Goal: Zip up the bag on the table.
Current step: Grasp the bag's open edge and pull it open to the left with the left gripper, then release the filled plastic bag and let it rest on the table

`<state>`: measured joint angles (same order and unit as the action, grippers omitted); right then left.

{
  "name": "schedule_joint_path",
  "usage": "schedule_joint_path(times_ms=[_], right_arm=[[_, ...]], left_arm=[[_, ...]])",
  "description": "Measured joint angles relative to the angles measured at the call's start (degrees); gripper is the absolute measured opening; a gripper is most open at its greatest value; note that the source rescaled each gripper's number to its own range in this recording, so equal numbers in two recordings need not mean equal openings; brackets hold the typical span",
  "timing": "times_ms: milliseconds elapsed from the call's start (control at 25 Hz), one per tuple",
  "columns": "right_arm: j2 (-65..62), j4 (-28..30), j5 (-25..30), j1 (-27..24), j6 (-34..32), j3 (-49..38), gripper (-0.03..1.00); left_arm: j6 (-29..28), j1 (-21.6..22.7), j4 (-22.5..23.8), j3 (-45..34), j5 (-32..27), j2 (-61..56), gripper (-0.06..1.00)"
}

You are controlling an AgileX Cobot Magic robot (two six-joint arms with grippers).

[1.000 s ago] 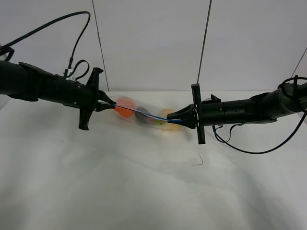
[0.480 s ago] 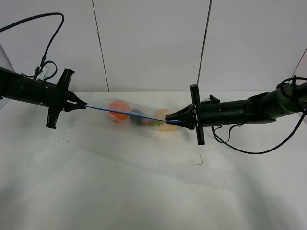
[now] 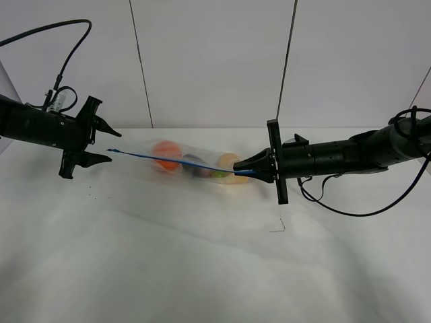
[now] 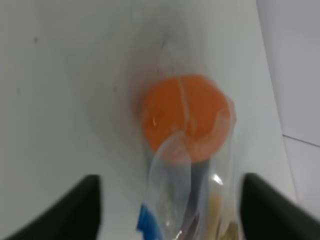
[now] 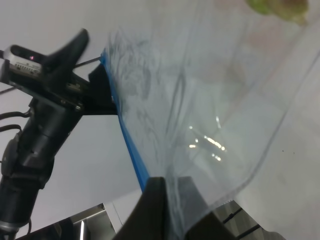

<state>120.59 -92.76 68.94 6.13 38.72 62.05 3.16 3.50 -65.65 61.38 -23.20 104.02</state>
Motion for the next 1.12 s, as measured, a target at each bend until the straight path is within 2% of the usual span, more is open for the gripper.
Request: schedule_joint_path(times_ms=[80,240,360,520,640,840,880,960,1120], right_arm=[[0.0,0.0,0.0,0.0,0.0,0.0,0.0],[0.0,0.0,0.0,0.0,0.0,0.0,0.0],[0.0,0.0,0.0,0.0,0.0,0.0,0.0],[0.0,0.0,0.0,0.0,0.0,0.0,0.0],[0.0,0.0,0.0,0.0,0.0,0.0,0.0],[0.0,0.0,0.0,0.0,0.0,0.0,0.0],[0.0,0.0,0.0,0.0,0.0,0.0,0.0],[0.0,0.0,0.0,0.0,0.0,0.0,0.0],[0.0,0.11,0.0,0.0,0.0,0.0,0.0]], left_arm=[[3.15,0.5,0.11,0.67,0.11,0.0,0.94],[13.85,2.56,3.15,5.84,-3.48,0.0,0.99],[19.13,3.31,9.88,11.52,-8.3,0.0,1.0],[20.74,1.89,24.25,19.34,-16.11,0.0,1.0],[15.77,-1.17,37.5,23.53,-20.98,0.0,1.0],[-3.16,-7.02,63.44,25.16,-28.05,-0.04,1.0],[-6.44,-7.87,67.08,25.16,-29.37,-0.04,1.0],[-11.31,-8.53,72.33,25.21,-30.94,-0.04,1.0],[-14.17,-8.6,74.56,25.31,-34.09,-0.04,1.0]])
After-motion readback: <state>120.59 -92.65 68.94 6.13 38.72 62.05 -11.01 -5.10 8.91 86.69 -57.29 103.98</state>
